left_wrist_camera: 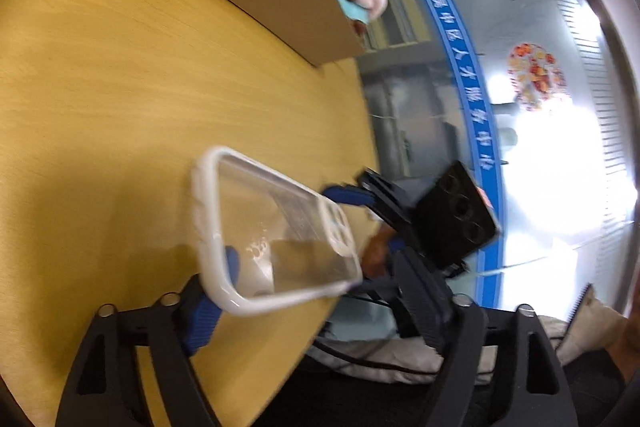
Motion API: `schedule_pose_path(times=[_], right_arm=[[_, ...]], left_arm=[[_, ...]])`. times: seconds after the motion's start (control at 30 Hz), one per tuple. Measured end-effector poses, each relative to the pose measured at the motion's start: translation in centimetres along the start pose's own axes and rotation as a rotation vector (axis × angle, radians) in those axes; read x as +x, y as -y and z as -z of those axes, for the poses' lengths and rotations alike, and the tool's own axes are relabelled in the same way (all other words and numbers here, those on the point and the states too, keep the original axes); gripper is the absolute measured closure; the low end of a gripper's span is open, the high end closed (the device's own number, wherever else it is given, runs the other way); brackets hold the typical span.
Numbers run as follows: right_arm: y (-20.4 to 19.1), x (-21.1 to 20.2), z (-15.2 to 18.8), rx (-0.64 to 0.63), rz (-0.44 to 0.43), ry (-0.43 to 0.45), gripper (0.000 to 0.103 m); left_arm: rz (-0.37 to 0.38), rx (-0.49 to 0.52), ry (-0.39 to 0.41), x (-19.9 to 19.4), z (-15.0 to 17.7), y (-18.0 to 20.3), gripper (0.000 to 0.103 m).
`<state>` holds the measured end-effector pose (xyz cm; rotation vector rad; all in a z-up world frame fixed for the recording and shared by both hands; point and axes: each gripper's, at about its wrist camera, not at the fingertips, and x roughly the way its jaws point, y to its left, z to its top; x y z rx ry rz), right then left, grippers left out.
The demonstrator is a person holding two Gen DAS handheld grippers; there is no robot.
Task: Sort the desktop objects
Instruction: 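Close both grippers on the phone case rim and lift it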
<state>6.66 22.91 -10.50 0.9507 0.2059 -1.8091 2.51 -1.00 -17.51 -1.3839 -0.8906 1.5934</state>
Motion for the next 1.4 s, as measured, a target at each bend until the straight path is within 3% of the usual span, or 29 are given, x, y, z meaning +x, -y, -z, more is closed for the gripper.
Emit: schedule_pose_path(times=[0.07,0.1,0.13,0.3,0.6,0.67,0.73,0.87,1.07,1.1,1.17,1.2,1.27,1.3,1.4], right_arm=[[-0.1,0.3,0.1,-0.014,0.003,-0.015,0.026],[-0.2,0.4,0.1,-0.023,0.007,-0.022,0.043],[-0.2,0.4,0.1,-0.031,0.010,-0.028,0.054],[-0.1,0.8,-0.2,-0.034,0.048,-0.057,0.053],[0.5,-2.0,4.2,0.355,0.019,-0.011,0.034],[0.6,-2.6,5.2,0.442,0.012,-0.001,0.033],[0.3,-2.2,5.6,0.463,0.006,0.004,0.033],[1.3,-1.5,4.8,0.523,-0.061,0.093,0.033],[4.2,-1.9,3.6,0.606,-0.223,0.268,0.030],[4.2,-2.2,3.1,0.598,-0.252,0.296,0.033],[4.2,-3.0,1.8,0.561,-0.293,0.343,0.049],[4.1,-3.4,1.0,0.530,-0.300,0.359,0.064],[3.8,-4.0,-0.7,0.461,-0.306,0.367,0.073],[3.8,-4.2,-1.2,0.442,-0.314,0.372,0.083],[4.4,-5.2,-3.4,0.392,-0.312,0.383,0.083]], left_arm=[[-0.067,-0.001,-0.001,0.4,-0.1,-0.2,0.062],[-0.086,-0.003,-0.004,0.6,-0.1,-0.3,0.074],[-0.089,-0.006,-0.006,0.7,-0.2,-0.6,0.078],[-0.128,0.060,-0.011,0.6,-0.2,0.4,0.079],[-0.159,0.077,0.034,-0.4,1.6,0.5,0.080],[-0.105,0.078,0.050,-0.4,2.1,0.8,0.085],[-0.004,0.091,0.067,-0.5,2.2,1.6,0.093],[0.104,0.169,0.088,-1.0,1.9,4.5,0.092],[0.186,0.219,0.189,-4.3,1.3,6.4,0.090],[0.196,0.221,0.202,-4.8,1.2,6.3,0.091],[0.199,0.233,0.225,-5.6,1.3,6.2,0.092],[0.197,0.238,0.232,-5.9,1.3,6.2,0.092],[0.195,0.243,0.245,-6.3,0.9,6.1,0.092],[0.196,0.244,0.251,-6.5,0.6,6.1,0.091],[0.191,0.267,0.264,-7.1,-0.7,6.8,0.091]])
